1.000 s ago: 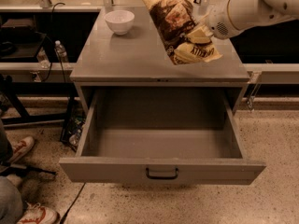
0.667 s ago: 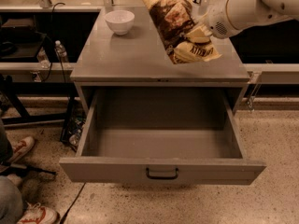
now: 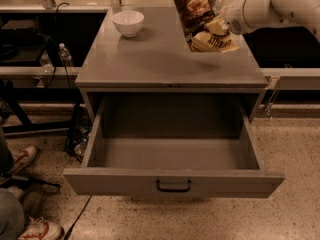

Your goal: Pick brown chip bag from top drawer and place on counter

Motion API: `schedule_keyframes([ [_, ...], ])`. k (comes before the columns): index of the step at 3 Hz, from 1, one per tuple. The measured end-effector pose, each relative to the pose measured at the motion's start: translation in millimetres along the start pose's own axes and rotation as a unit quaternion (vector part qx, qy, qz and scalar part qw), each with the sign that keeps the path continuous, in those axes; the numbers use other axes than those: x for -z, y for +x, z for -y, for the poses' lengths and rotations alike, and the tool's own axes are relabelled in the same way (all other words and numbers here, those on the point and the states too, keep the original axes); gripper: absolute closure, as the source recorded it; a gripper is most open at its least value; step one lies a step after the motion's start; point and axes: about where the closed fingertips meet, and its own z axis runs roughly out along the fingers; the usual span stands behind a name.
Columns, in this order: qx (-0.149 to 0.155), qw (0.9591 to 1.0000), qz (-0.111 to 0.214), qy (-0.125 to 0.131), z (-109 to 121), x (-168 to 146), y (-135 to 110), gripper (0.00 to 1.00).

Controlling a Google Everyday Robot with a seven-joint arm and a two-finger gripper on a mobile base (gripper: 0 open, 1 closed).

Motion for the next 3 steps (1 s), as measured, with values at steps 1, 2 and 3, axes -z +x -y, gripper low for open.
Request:
schedule_keyframes([
  [1,-0.039,0.9982,0.015,0.043,35,-39,22,0.98],
  [2,-0.063,0.9959,0.019,0.063,55,-60,34,0.74],
  [3,-0.090,0.9933,0.020,0.070,67,-69,43,0.43],
])
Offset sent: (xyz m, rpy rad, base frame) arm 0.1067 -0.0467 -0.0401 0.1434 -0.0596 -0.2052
